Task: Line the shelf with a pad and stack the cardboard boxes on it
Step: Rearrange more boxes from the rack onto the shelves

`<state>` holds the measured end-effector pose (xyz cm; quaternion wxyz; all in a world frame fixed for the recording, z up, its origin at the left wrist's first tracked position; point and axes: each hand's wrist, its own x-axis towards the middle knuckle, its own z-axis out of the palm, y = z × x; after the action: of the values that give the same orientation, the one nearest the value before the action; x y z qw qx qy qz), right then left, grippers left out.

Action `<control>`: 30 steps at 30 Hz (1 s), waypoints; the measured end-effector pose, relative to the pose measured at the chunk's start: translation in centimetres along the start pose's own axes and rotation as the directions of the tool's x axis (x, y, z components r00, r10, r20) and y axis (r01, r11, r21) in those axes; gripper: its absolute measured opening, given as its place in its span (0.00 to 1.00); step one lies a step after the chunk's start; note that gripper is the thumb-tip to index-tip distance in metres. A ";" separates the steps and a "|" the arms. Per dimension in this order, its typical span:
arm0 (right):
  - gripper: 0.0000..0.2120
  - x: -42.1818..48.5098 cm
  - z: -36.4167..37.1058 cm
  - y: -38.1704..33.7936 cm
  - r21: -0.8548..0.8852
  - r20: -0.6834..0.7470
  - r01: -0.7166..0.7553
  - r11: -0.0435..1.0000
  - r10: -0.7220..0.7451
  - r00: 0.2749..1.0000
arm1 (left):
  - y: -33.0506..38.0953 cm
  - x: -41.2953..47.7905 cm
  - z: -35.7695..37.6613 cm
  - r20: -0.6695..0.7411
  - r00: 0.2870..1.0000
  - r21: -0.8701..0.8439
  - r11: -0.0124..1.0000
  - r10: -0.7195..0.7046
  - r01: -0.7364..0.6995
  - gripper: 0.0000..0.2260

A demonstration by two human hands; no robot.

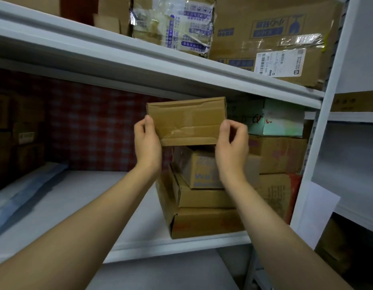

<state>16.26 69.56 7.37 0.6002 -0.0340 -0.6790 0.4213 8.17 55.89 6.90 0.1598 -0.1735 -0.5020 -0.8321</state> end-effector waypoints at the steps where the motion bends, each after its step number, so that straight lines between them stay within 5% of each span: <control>1: 0.12 -1.1 0.4 -0.6 0.030 0.004 0.041 0.999 -0.041 0.999 | 0.3 -0.5 -1.0 -0.059 0.998 -0.015 1.000 0.002 -0.002 0.10; 5: 0.16 -4.3 1.5 -2.4 0.139 0.059 0.149 0.979 -0.159 0.986 | 1.1 -1.9 -4.9 -0.254 0.966 -0.011 0.999 0.046 -0.051 0.10; 10: 0.21 -10.1 3.4 -2.5 0.268 0.184 0.104 0.958 -0.157 0.970 | 1.2 -4.7 -10.9 -0.385 0.918 0.026 0.996 0.092 -0.089 0.09; 20: 0.15 -20.6 5.9 -1.8 0.234 0.495 -0.305 0.923 0.157 0.855 | -0.6 -11.0 -22.5 -0.456 0.889 0.158 0.987 0.035 0.042 0.09; 30: 0.12 -31.6 7.2 -4.6 0.233 0.349 -0.634 0.737 0.545 0.762 | 1.5 -16.8 -33.1 -0.364 0.929 0.289 0.956 0.060 0.051 0.14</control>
<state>21.03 45.30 -14.14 0.3370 -0.0910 -0.6216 0.7012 19.49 27.30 -13.86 0.2771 0.0105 -0.5804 -0.7657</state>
